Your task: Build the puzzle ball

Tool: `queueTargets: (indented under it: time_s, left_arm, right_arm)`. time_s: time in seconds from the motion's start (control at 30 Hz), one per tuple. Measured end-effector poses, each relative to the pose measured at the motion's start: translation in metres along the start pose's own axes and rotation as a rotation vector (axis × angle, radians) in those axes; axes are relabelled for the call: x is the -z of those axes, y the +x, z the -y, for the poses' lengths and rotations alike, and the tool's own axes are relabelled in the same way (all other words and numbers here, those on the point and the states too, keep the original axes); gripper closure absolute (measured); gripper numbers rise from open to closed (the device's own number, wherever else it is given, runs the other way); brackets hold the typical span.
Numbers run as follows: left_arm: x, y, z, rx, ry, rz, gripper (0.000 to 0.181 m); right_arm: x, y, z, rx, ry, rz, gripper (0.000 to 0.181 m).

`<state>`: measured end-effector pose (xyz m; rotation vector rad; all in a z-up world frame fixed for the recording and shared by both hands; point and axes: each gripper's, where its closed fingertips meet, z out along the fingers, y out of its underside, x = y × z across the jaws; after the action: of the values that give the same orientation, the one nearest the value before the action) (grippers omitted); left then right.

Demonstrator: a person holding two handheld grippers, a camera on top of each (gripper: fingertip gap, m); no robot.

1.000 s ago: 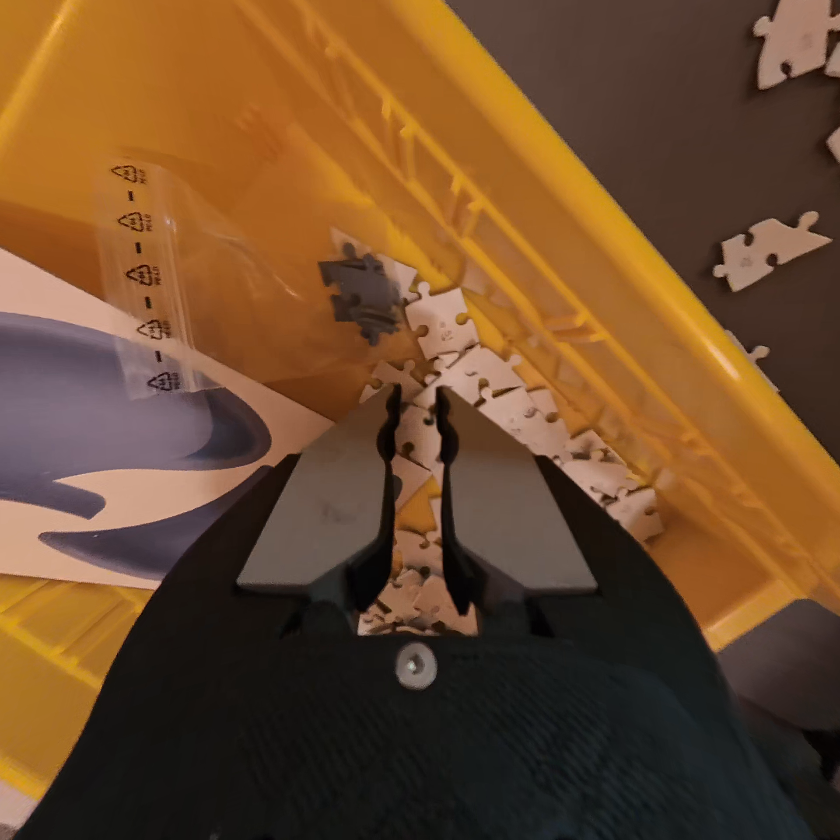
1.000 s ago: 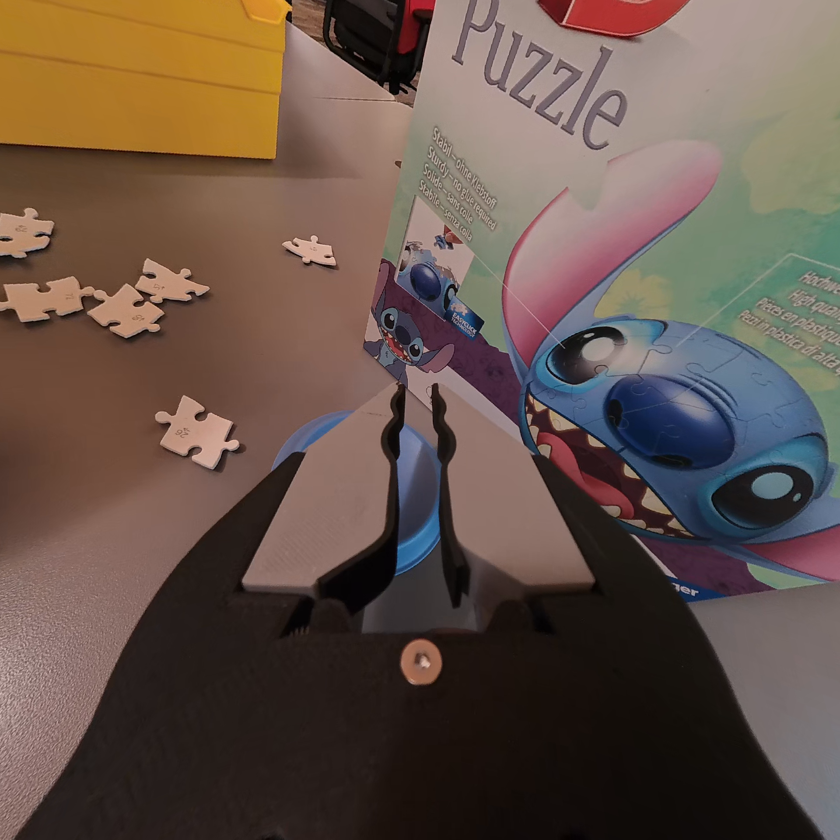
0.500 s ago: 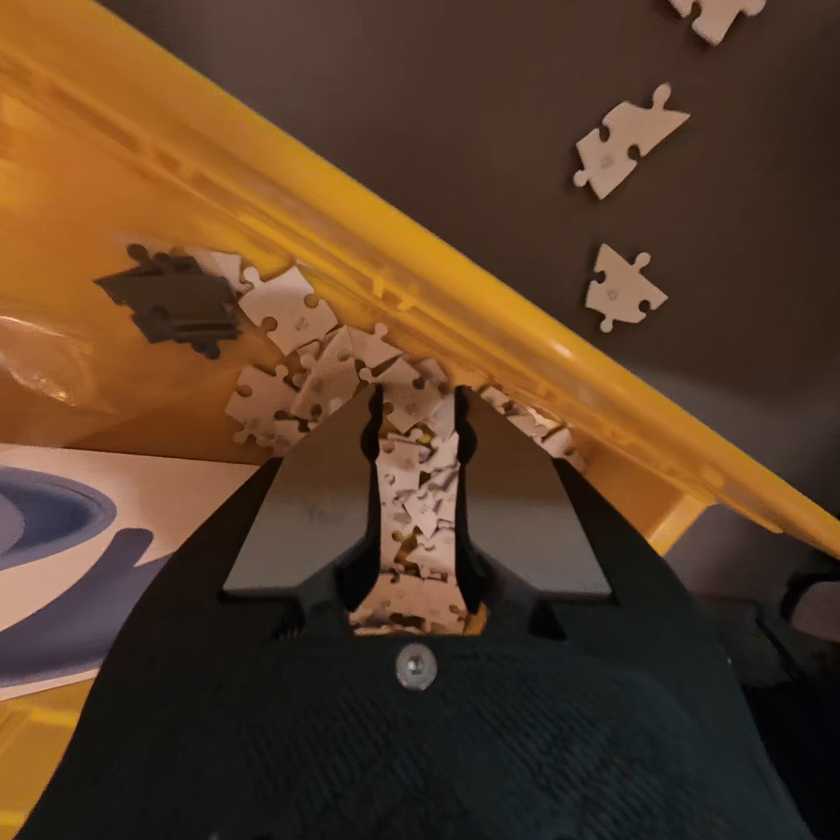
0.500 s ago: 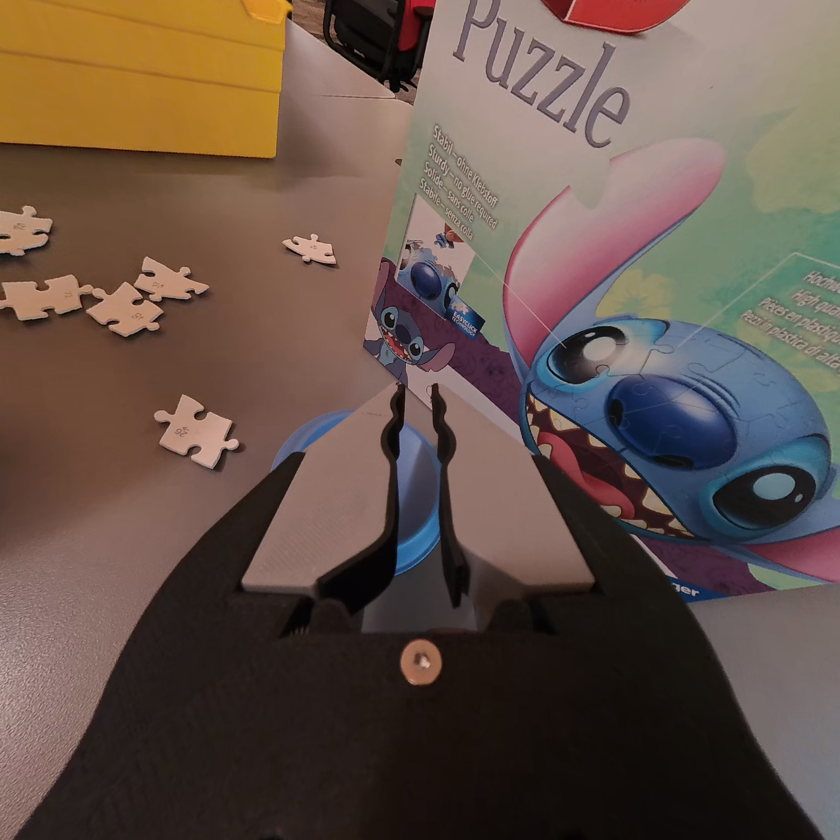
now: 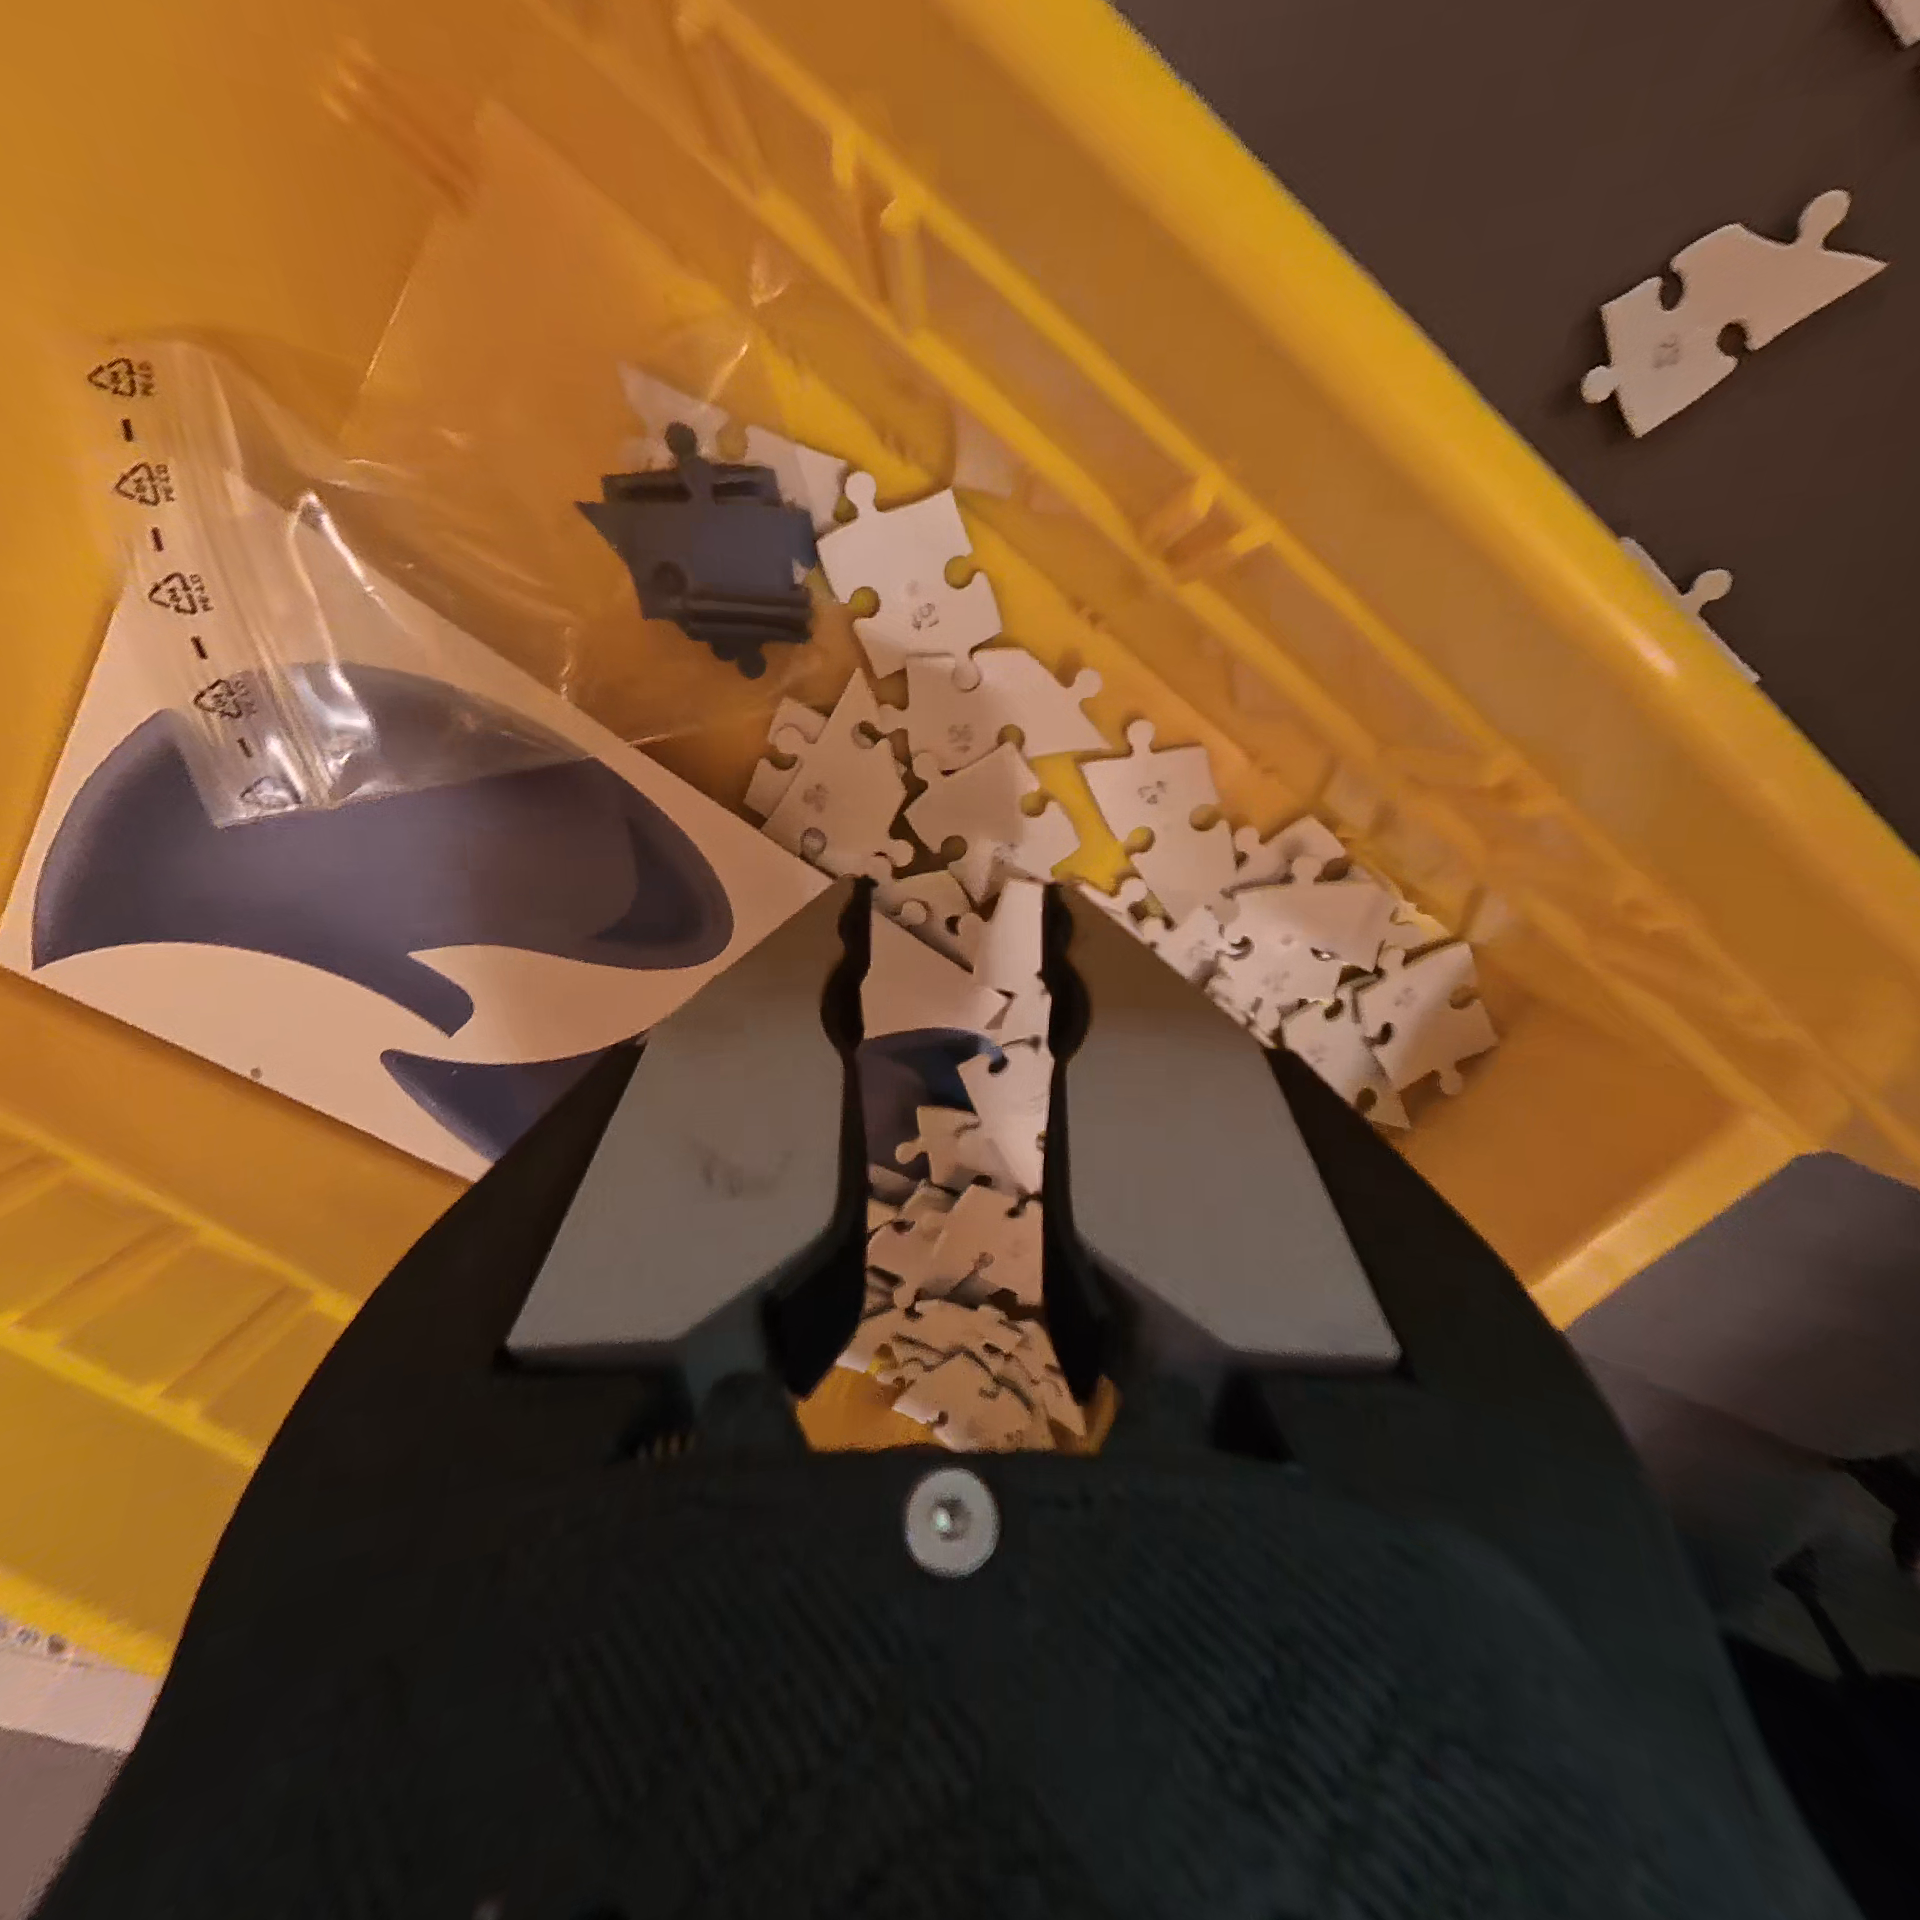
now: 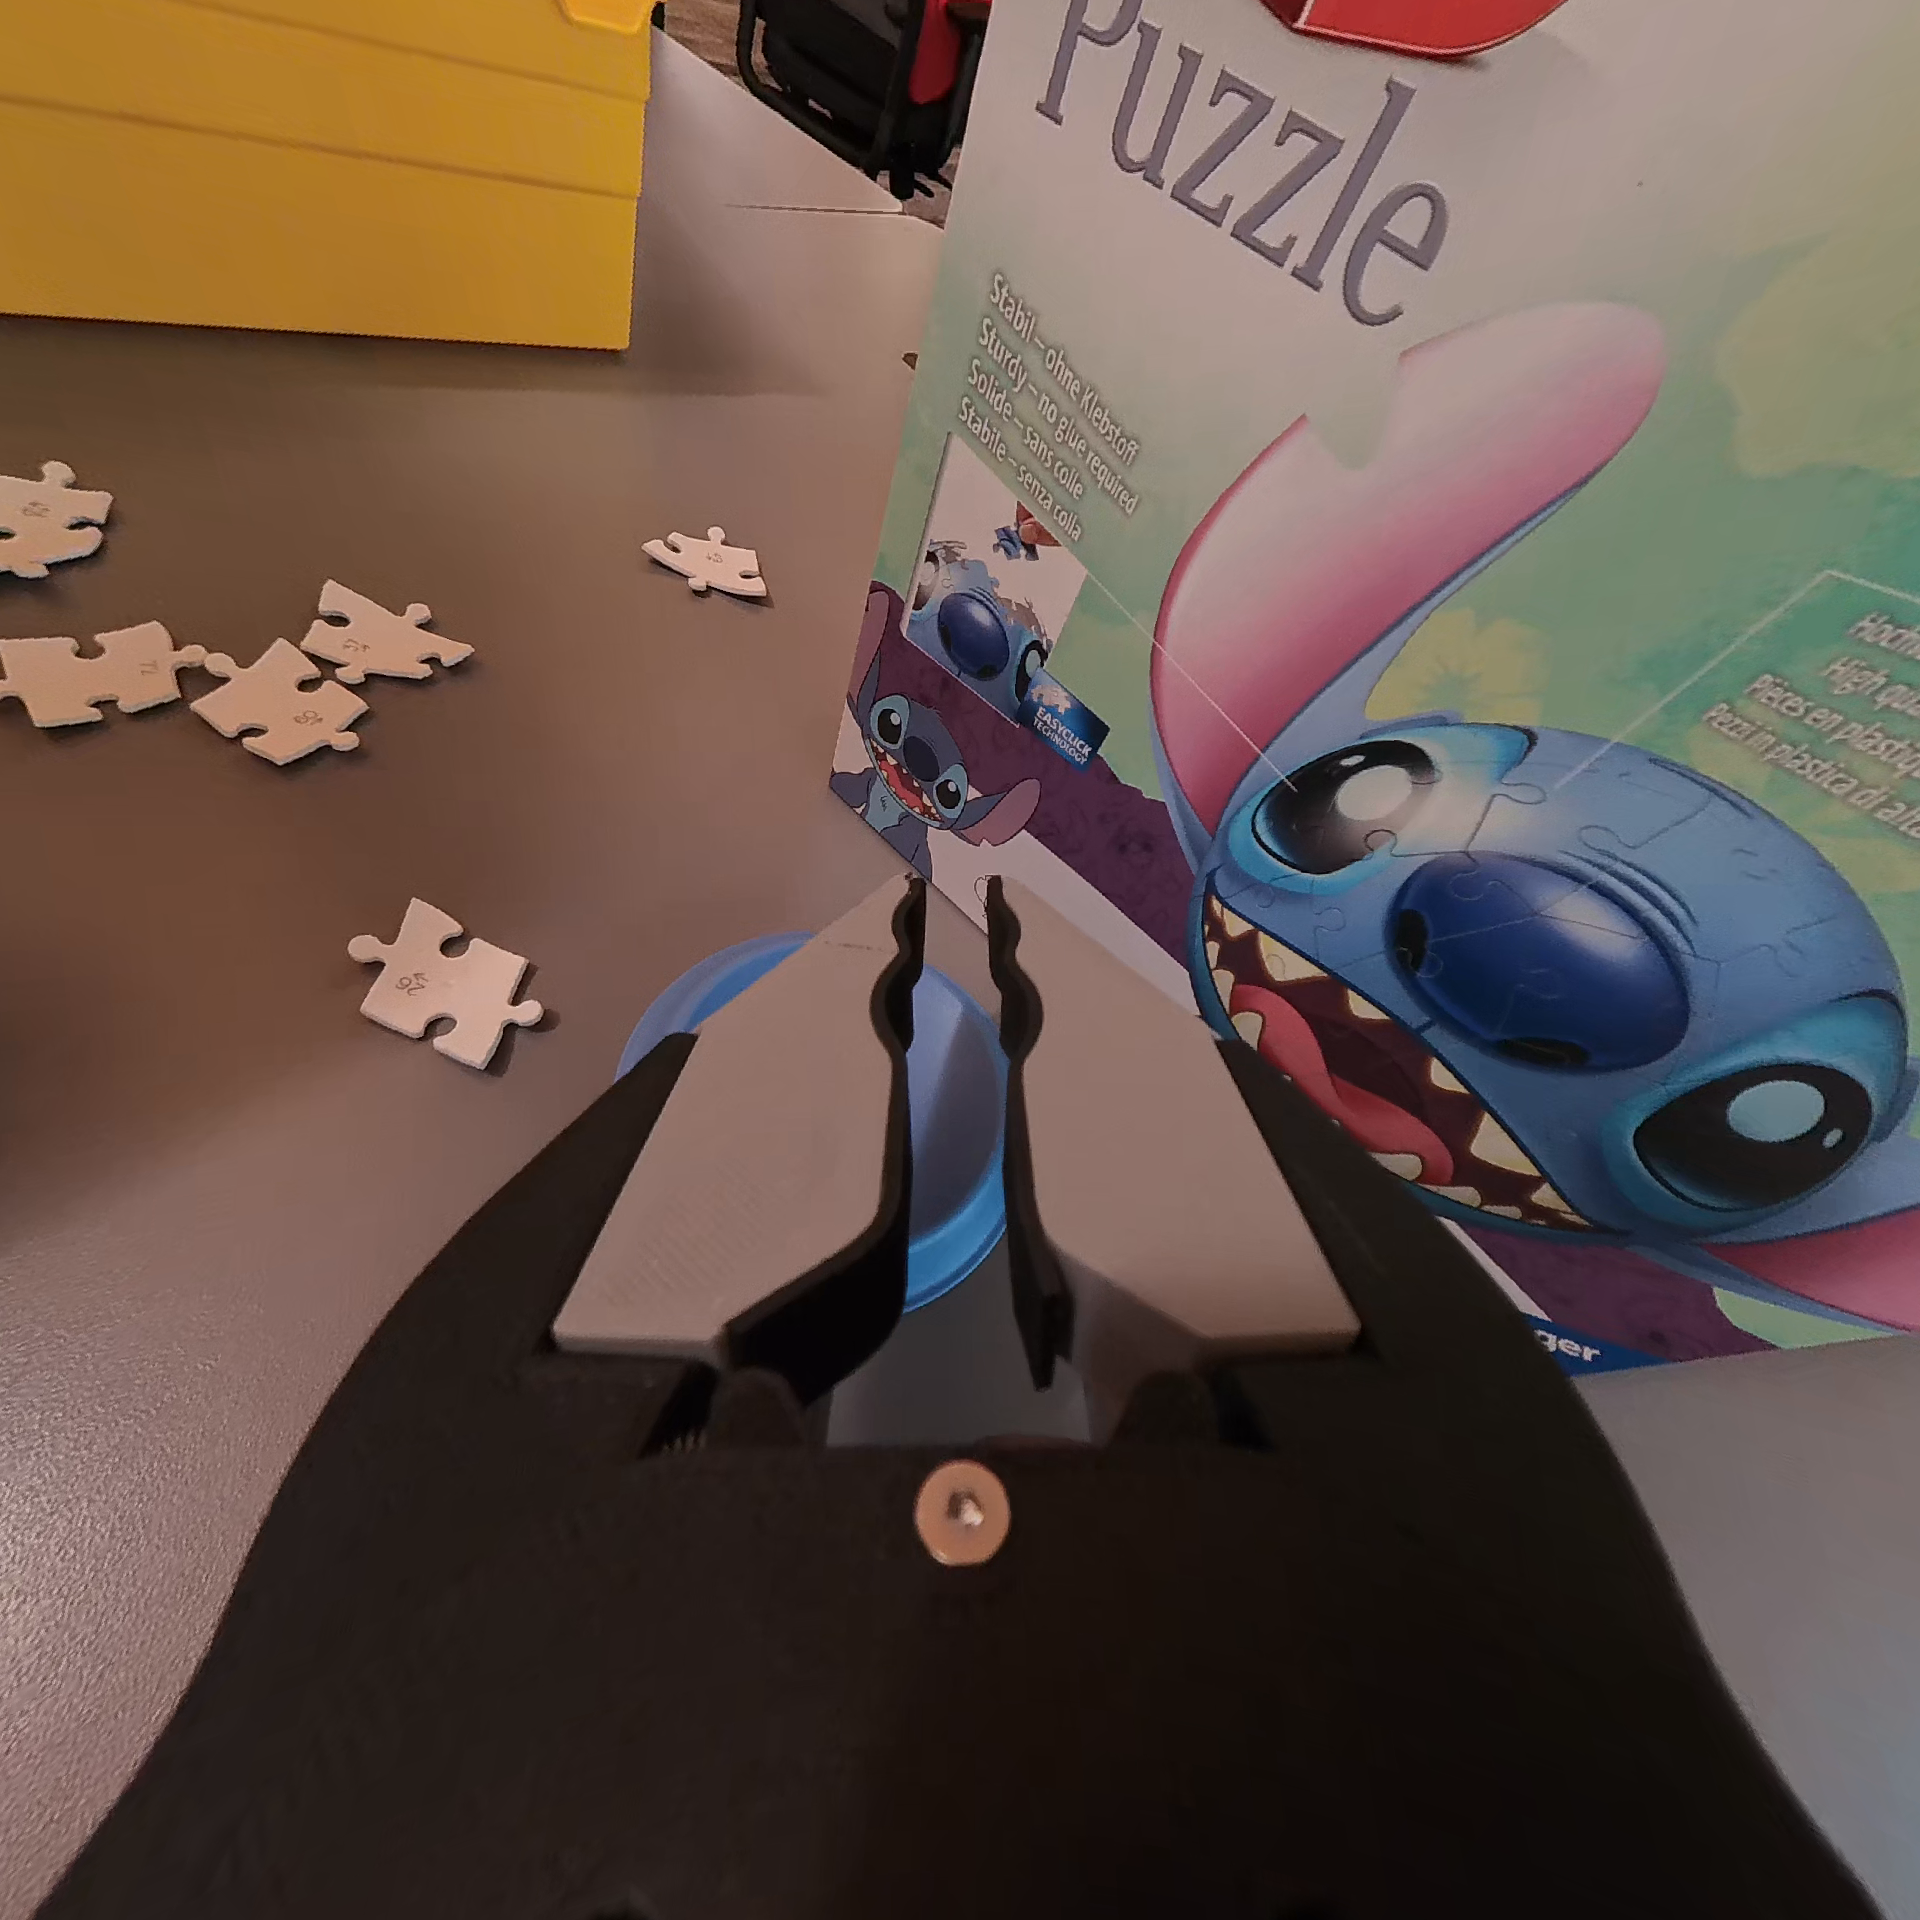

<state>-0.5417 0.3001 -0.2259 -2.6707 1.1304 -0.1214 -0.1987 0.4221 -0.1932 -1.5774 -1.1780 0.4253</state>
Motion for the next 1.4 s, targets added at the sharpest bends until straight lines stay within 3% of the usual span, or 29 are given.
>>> queueTargets:
  time_s: [0.27, 0.47, 0.53, 0.67, 0.77, 0.93, 1.1, 1.4]
  left_arm:
    - [0.019, -0.003, -0.008, 0.039, 0.037, -0.019, 0.152]
    - [-0.007, 0.041, -0.035, -0.109, -0.168, -0.179, 0.158]
    - [-0.009, 0.052, -0.026, -0.169, -0.132, -0.205, 0.149]
    - [-0.015, 0.053, -0.006, -0.132, -0.079, -0.222, 0.164]
    - [-0.017, 0.034, 0.002, -0.076, -0.052, -0.144, 0.155]
    - [-0.004, 0.020, 0.012, -0.033, 0.029, -0.089, 0.155]
    - [0.004, 0.017, 0.007, -0.022, 0.037, -0.090, 0.155]
    - [-0.010, 0.046, -0.006, -0.124, -0.067, -0.192, 0.147]
  right_arm:
    - [0.000, 0.000, 0.000, 0.002, 0.000, -0.002, 0.173]
    - [0.000, 0.000, 0.000, -0.001, 0.001, -0.002, 0.173]
    - [0.000, 0.000, 0.000, -0.004, 0.000, 0.001, 0.173]
    - [0.000, 0.000, 0.000, -0.003, -0.001, 0.002, 0.173]
    - [0.000, 0.000, 0.000, -0.004, -0.001, 0.004, 0.173]
    - [0.000, 0.000, 0.000, -0.004, -0.002, 0.006, 0.173]
    - [0.000, 0.000, -0.001, -0.005, -0.004, 0.006, 0.173]
    - [0.000, 0.000, -0.001, -0.001, -0.004, 0.004, 0.173]
